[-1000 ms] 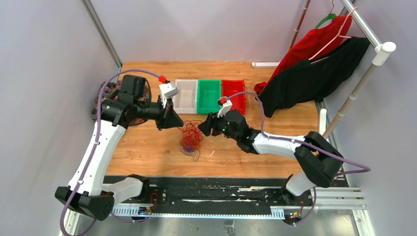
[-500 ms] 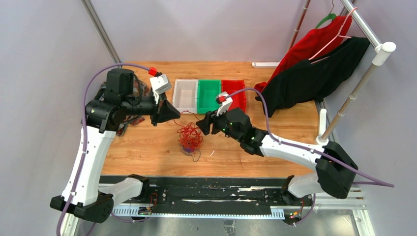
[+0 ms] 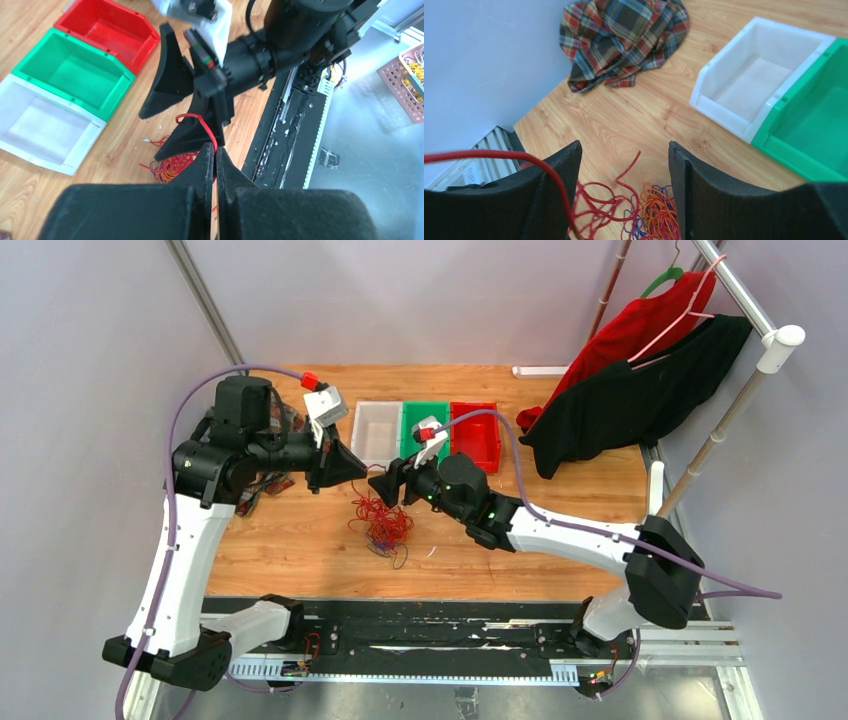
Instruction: Untangle the cables
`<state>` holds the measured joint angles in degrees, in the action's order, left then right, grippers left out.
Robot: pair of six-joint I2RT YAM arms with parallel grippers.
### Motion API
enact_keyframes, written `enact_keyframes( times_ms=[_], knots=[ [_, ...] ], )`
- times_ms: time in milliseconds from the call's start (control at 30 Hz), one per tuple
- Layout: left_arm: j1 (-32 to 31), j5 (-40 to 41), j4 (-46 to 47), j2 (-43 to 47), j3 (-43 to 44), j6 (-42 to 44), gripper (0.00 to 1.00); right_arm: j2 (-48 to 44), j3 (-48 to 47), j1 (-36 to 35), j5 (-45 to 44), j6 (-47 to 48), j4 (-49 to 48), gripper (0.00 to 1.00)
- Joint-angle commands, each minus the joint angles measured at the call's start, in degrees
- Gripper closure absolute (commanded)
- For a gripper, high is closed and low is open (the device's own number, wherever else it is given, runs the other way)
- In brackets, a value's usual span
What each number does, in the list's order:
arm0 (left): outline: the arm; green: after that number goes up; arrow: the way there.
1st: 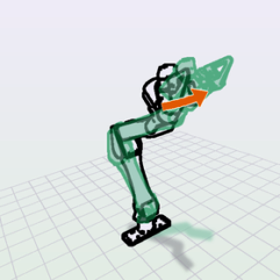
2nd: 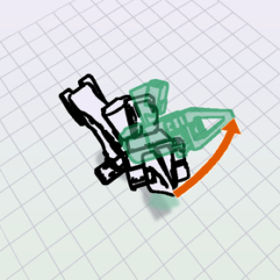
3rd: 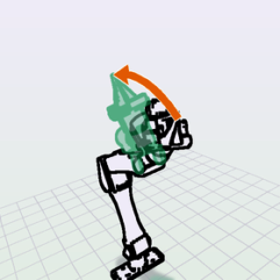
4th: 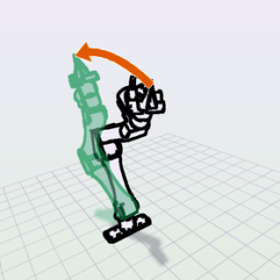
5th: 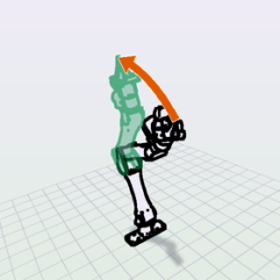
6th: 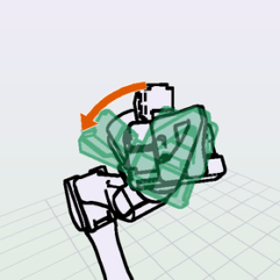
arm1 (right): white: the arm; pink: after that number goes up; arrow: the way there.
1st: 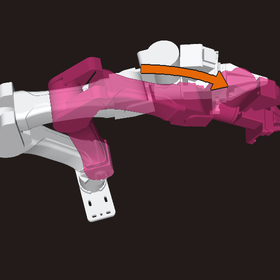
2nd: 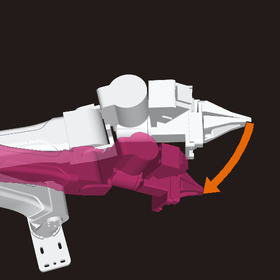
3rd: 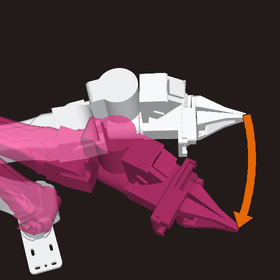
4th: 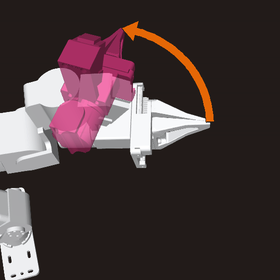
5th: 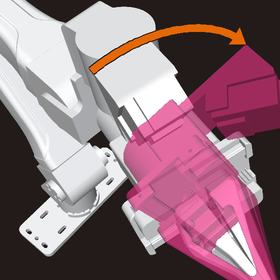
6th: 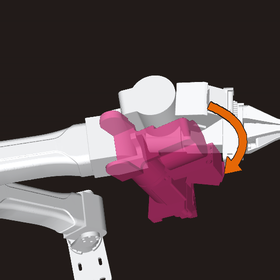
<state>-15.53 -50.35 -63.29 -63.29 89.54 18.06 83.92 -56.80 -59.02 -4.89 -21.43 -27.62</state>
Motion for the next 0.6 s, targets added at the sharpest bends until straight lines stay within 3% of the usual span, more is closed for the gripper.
enact_keyframes(
  times_ms=[0, 267, 567],
  knots=[
    [-0.37, -0.49, 0.01, -0.53, 5.03, -1.67, 1.00, 2.87, 0.80, -0.83, -3.77, -2.23, -1.99, 0.36],
    [-0.36, 1.86, 0.01, -4.15, 21.22, -4.22, 1.00, 5.43, 8.71, 2.51, -6.07, -5.34, -2.26, 0.37],
    [-0.37, 13.68, 0.20, -6.84, 33.96, 0.26, 1.00, 2.09, 18.63, 3.92, -10.65, -0.37, -0.51, 0.37]
  ],
)
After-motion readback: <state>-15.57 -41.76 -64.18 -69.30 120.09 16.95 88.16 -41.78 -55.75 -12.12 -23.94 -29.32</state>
